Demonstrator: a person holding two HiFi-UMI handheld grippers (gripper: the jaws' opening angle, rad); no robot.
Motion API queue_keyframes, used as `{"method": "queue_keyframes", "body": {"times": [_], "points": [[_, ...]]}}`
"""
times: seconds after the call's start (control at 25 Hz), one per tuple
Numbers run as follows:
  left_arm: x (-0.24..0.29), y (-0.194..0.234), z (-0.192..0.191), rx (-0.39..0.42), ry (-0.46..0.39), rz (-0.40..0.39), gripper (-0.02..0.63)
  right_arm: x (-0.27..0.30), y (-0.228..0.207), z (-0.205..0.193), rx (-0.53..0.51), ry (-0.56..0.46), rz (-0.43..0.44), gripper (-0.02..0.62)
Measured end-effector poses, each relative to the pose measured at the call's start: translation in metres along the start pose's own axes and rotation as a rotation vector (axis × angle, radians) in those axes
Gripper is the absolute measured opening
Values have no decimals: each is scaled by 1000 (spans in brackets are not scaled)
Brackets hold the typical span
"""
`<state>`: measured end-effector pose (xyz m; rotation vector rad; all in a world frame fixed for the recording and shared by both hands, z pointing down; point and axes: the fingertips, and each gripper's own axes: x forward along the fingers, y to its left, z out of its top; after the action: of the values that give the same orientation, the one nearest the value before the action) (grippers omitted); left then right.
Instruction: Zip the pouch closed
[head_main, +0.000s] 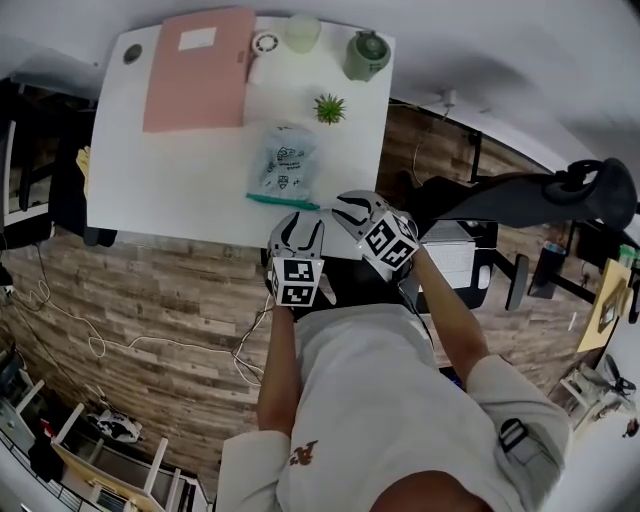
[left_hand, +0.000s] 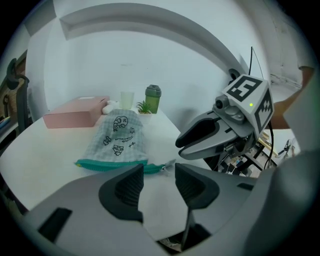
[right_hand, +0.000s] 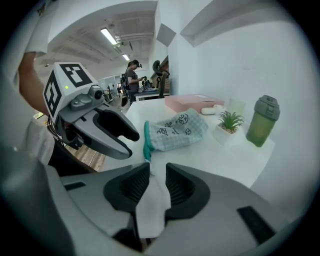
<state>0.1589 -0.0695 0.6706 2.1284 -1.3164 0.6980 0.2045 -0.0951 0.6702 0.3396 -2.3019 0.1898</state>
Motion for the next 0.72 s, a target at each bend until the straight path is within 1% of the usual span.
{"method": "queue_keyframes", "body": {"times": [0.2,0.4,0.44,0.52,0.72], "points": [[8,-8,-9,1,13,-5,189,11,8,-5,-51,15,58,86],[16,-15,-13,17,23,-6,184,20,13,-10,-62,20,104,74],[17,-16,-14,18,26,-5,183,22,14,-11,-61,20,111,63],[20,-17,-18,17,36,1,179,24,15,-11,-49,15,126,9],[24,-17,-25,12,50,26,167,24,23,-4,4,-33,164,8]]}}
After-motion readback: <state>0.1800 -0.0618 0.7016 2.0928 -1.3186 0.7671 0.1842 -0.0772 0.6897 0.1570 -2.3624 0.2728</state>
